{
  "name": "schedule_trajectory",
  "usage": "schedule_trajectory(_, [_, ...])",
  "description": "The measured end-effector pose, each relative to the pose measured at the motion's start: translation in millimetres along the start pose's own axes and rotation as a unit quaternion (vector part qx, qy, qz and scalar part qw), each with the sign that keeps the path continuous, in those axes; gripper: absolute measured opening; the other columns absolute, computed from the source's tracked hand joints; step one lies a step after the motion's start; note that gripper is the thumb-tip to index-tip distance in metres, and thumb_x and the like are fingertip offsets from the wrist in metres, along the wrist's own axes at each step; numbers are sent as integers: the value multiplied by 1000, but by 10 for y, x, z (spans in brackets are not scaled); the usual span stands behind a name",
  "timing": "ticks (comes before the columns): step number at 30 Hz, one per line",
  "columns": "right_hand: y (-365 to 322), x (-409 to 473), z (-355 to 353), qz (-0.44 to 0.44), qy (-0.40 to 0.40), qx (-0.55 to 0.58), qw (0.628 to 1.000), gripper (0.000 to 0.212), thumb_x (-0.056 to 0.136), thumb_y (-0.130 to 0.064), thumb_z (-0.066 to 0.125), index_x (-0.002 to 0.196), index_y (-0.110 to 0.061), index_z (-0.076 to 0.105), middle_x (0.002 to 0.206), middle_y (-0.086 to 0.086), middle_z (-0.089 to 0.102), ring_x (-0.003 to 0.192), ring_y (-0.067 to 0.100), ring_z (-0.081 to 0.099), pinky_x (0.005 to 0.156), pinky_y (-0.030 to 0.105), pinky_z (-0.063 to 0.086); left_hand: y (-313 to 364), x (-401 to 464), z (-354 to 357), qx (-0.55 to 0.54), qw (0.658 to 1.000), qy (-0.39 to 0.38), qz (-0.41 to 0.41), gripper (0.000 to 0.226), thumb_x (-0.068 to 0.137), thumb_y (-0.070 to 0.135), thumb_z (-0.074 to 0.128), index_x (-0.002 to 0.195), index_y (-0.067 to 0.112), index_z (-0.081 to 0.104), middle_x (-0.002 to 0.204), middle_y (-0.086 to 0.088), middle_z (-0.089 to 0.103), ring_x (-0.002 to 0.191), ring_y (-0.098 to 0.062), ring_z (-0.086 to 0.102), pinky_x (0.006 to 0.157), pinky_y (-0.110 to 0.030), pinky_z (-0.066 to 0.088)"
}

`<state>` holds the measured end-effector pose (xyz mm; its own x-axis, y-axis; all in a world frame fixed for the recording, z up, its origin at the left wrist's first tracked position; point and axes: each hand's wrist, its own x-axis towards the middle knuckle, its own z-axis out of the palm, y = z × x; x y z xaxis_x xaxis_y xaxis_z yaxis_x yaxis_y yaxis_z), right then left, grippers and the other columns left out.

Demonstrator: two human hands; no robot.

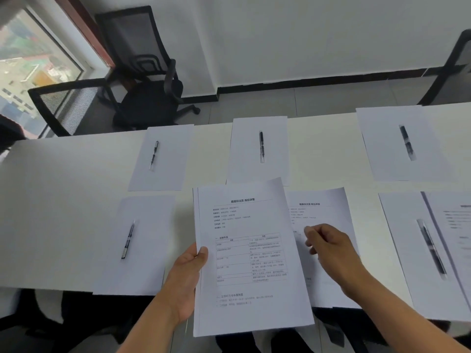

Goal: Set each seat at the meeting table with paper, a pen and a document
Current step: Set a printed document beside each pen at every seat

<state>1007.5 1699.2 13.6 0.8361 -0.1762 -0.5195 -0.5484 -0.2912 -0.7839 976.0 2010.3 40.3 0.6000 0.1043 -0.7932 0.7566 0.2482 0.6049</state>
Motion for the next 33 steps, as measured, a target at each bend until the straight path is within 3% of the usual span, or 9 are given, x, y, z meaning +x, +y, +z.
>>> schedule_trajectory(3, [-197, -98, 77, -18, -40, 26, 999, 33, 103, -44, 66, 89, -14, 71, 83, -5, 75, 77, 16, 71, 71, 32, 54, 114, -150, 21, -2, 1000, 1, 21, 32, 117, 24, 47, 138, 24, 72, 132, -7, 79, 119, -33, 77, 103, -56, 58])
schedule_trajectory(7, [-391, -198, 145, -54, -70, 31, 996, 41, 97, -39, 75, 80, -6, 58, 68, -1, 57, 62, 12, 49, 64, 31, 43, 173, -308, 1, -6, 999, 7, 39, 33, 117, 23, 46, 138, 23, 72, 134, -8, 78, 121, -34, 76, 108, -60, 56])
schedule_trajectory(13, [-538, -283, 233, -83, -74, 20, 994, 41, 95, -27, 77, 77, -4, 49, 68, 1, 51, 64, 17, 44, 64, 35, 39, 196, -582, -81, -19, 998, 12, 62, 34, 117, 23, 46, 139, 23, 72, 133, -7, 78, 121, -33, 77, 107, -58, 57])
schedule_trajectory(16, [-580, -347, 312, -88, -85, 19, 992, 38, 95, -28, 77, 76, -7, 53, 72, 12, 58, 64, 16, 49, 63, 36, 41, 215, -720, -168, -24, 997, 23, 74, 34, 118, 23, 45, 139, 21, 71, 132, -8, 79, 119, -32, 77, 104, -55, 59])
schedule_trajectory(19, [-616, -409, 414, -84, -97, 18, 992, 30, 96, -27, 77, 79, -7, 62, 72, 5, 67, 64, 17, 57, 64, 36, 47, 212, -810, -291, -33, 996, 33, 79, 34, 118, 21, 44, 139, 18, 70, 134, -10, 78, 120, -33, 77, 109, -56, 56])
schedule_trajectory(23, [-695, -471, 601, -93, -106, 11, 990, 26, 96, -28, 77, 84, -7, 68, 83, 9, 74, 74, 30, 69, 69, 40, 54, 210, -864, -504, -48, 995, 36, 85, 35, 118, 22, 43, 142, 17, 69, 135, -11, 77, 123, -35, 75, 111, -59, 55])
schedule_trajectory(26, [-767, -522, 743, -94, -113, 9, 989, 25, 97, -28, 76, 85, -7, 68, 84, 9, 76, 71, 23, 69, 67, 39, 54, 223, -847, -680, -54, 994, 43, 83, 35, 118, 22, 43, 143, 17, 68, 135, -12, 77, 124, -37, 74, 111, -60, 54])
schedule_trajectory(30, [-876, -576, 959, -102, -103, 5, 989, 24, 97, -27, 76, 84, -8, 70, 84, 8, 76, 84, 37, 72, 71, 40, 57, 290, -739, -944, -63, 994, 36, 77, 35, 118, 23, 44, 143, 20, 69, 137, -14, 76, 126, -40, 73, 114, -64, 52])
schedule_trajectory(33, [-972, -606, 1160, -98, -92, -3, 991, 22, 97, -28, 77, 83, -12, 71, 82, 4, 77, 87, 36, 74, 77, 48, 61, 398, -626, -1168, -60, 995, 26, 81, 35, 118, 21, 45, 143, 18, 69, 136, -14, 76, 125, -39, 73, 114, -63, 52])
